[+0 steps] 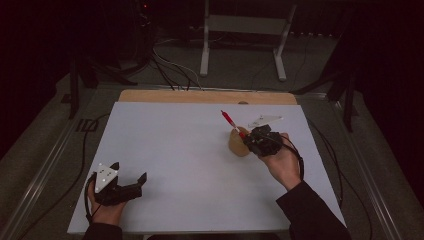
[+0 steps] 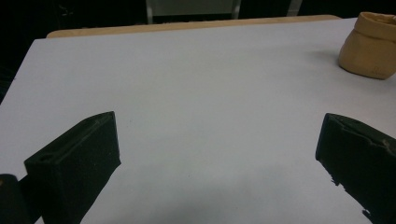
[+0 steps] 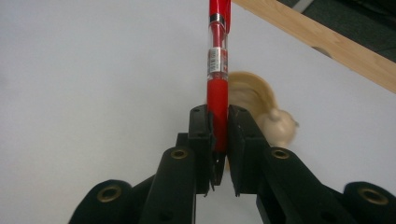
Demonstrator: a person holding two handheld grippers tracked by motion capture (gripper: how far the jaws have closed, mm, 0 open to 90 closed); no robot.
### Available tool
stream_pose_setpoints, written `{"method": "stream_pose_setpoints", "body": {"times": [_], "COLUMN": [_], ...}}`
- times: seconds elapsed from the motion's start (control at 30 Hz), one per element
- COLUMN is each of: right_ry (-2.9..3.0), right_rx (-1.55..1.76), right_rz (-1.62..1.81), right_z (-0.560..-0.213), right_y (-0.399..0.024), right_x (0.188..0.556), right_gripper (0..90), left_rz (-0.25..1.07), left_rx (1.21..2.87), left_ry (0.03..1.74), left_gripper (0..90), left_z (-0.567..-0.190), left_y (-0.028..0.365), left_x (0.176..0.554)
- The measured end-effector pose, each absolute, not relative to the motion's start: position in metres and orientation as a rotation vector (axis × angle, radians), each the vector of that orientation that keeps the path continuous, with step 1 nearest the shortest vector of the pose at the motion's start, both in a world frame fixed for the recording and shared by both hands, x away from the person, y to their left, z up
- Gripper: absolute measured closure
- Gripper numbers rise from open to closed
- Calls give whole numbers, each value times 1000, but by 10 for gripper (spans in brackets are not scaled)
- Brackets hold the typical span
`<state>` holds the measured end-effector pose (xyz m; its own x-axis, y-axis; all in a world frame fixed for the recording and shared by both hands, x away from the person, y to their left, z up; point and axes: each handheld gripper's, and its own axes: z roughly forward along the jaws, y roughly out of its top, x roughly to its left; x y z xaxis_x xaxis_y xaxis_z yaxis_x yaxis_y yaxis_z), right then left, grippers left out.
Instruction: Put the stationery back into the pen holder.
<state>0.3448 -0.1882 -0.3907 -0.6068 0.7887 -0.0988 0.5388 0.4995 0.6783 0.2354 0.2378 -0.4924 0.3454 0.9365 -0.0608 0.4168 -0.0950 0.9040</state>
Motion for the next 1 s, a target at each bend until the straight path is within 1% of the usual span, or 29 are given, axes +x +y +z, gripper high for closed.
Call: {"method": "stream_pose_setpoints", "body": {"times": [0.33,1.0], "right_ry": [2337,2371], "right_rx": [1138,1151], "right_rz": [858,835], "right_z": [-386,-383], "right_y": [-206,-214], "right_x": [346,349], "right_gripper": [811,811], "left_rz": [705,701], "left_rx": [1689,1690], "left_ry": [1225,1227], "left_gripper": [3,3], "left_z": [-493,-494], "left_y": [237,237], "left_x": [236,236]}}
